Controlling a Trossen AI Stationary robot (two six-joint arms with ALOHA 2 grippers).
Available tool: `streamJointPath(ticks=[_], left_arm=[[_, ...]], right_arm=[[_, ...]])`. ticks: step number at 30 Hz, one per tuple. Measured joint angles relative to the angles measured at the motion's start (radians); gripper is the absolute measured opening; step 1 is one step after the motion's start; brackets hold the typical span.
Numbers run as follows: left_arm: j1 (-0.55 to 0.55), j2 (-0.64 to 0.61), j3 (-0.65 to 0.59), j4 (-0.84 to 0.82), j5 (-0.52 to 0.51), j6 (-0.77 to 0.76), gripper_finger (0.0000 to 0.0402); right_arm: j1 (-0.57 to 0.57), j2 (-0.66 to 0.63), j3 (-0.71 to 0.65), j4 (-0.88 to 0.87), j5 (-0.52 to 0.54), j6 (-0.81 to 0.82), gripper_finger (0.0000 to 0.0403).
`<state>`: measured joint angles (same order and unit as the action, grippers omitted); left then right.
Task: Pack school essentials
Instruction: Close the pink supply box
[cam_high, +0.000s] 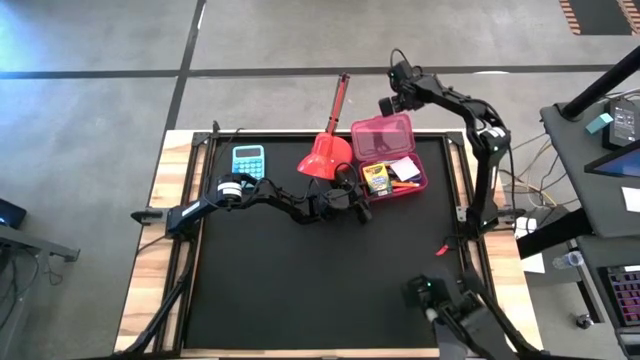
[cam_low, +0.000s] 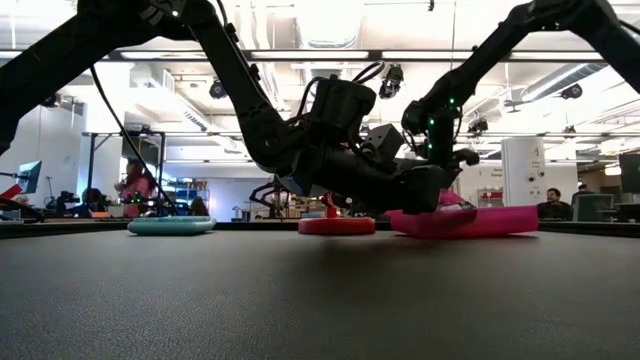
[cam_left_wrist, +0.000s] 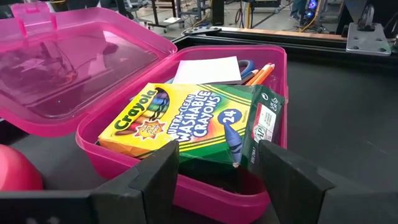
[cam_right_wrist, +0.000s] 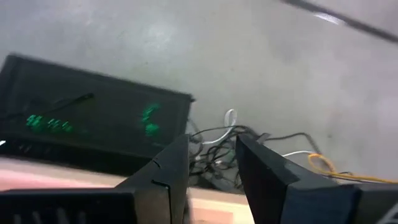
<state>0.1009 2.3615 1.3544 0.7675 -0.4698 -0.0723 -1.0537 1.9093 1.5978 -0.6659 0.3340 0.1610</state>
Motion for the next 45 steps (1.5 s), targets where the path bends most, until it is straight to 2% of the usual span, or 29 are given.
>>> streamJointPath(ticks=[6,12,23,32,45], left_arm=[[0.0,0.0,0.0,0.0,0.0,0.0,0.0203],[0.0,0.0,0.0,0.0,0.0,0.001,0.0203],[0.001,0.0,0.002,0.0,-0.001,0.001,0.0203],[0.003,0.0,0.002,0.0,-0.001,0.001,0.0203],[0.004,0.0,0.003,-0.001,-0.007,0.001,0.0203]], right_arm=[[0.0,0.027,0.002,-0.017,-0.053,-0.023,0.0129],[-0.002,-0.001,0.002,-0.077,-0.123,-0.045,0.0134],[-0.002,-0.089,0.002,-0.269,-0.126,-0.05,0.0123],[-0.002,-0.149,0.003,-0.421,-0.125,-0.049,0.0129],[0.029,-0.247,0.002,-0.586,-0.141,-0.023,0.0119]])
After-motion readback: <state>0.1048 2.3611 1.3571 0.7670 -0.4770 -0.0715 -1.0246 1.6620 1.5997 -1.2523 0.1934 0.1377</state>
